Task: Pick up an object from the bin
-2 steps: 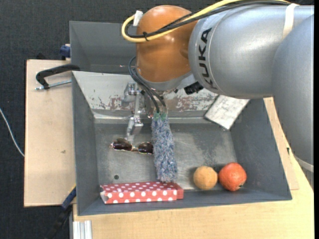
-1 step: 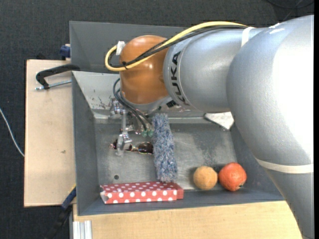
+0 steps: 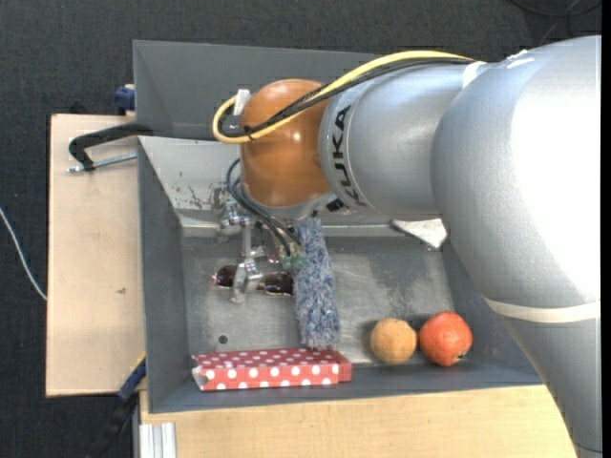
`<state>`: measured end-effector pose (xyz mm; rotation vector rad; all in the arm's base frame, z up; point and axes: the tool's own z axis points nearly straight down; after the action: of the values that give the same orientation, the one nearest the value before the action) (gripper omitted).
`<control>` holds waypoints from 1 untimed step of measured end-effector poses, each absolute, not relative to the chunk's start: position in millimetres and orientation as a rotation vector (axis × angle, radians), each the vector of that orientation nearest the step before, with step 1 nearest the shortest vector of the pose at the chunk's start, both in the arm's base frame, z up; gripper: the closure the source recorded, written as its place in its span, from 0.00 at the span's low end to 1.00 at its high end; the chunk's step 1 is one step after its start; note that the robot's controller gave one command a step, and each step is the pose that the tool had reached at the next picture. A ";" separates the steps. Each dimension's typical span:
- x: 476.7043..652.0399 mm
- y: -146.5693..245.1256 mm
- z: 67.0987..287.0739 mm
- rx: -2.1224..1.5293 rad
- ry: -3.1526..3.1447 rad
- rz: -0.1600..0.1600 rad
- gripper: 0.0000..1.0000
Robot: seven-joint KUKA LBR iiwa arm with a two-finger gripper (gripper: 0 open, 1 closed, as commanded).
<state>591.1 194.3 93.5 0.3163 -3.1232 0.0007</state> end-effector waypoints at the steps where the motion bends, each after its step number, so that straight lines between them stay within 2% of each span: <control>1: 587.5 192.5 74.4 0.344 -3.131 -0.007 1.00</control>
Offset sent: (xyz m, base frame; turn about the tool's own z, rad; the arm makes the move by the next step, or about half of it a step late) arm 0.0000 0.0000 0.0000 0.0000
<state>587.5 192.5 74.4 0.3437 -3.1311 -0.0073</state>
